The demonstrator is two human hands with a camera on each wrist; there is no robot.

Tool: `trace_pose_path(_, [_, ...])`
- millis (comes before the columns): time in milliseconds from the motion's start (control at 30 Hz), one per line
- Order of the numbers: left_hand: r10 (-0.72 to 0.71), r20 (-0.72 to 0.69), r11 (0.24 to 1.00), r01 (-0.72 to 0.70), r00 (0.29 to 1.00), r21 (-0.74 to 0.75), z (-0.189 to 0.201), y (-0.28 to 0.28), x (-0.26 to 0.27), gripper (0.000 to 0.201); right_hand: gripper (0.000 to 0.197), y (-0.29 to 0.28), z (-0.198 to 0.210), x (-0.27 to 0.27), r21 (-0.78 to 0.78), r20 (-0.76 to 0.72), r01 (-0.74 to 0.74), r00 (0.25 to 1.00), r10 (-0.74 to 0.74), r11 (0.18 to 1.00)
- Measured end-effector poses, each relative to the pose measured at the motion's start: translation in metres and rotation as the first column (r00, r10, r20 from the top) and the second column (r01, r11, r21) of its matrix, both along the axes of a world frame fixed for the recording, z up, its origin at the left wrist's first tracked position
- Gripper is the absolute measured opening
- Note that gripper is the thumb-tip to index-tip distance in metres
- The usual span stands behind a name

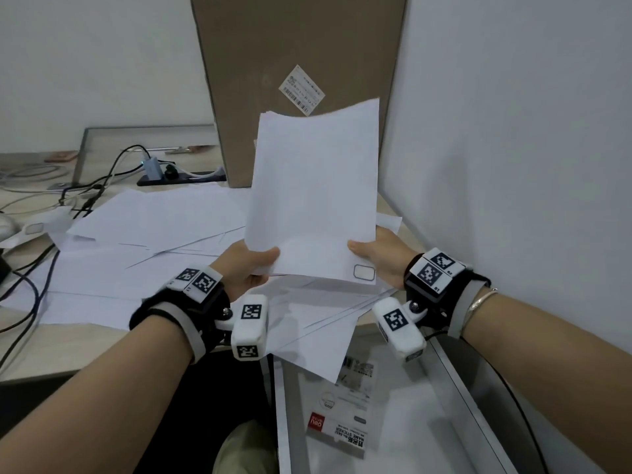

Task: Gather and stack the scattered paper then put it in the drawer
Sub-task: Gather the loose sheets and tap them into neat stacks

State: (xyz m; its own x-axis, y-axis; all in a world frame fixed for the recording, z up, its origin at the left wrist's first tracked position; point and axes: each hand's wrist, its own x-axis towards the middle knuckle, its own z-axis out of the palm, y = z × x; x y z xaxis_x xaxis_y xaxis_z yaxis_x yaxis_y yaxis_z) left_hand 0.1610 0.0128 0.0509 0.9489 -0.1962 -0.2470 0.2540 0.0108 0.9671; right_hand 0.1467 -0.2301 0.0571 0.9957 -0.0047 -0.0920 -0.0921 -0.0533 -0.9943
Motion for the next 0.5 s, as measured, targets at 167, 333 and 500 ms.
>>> trace_pose_path(167, [0.248,-0.021,0.962,-0.243,0.969,0.125,-0.024,-0.002,0.01,0.015,0.02,-0.024,-0.001,0.008,-0.245,-0.076,0.05,0.995,-0.07,0.968])
trace_pose_path(333, [0.349,-0.023,0.923,-0.34,0.937,0.179,-0.045,0.003,0.015,0.016,0.028,-0.079,-0.014,0.031,-0.622,-0.077,0.19,0.951,-0.301,0.76])
trace_pose_path(500, [0.358,-0.011,0.913,-0.348,0.933,0.213,-0.048,0.003,0.022,0.023,0.014,-0.083,-0.018,0.052,-0.721,-0.199,0.131,0.902,-0.384,0.68])
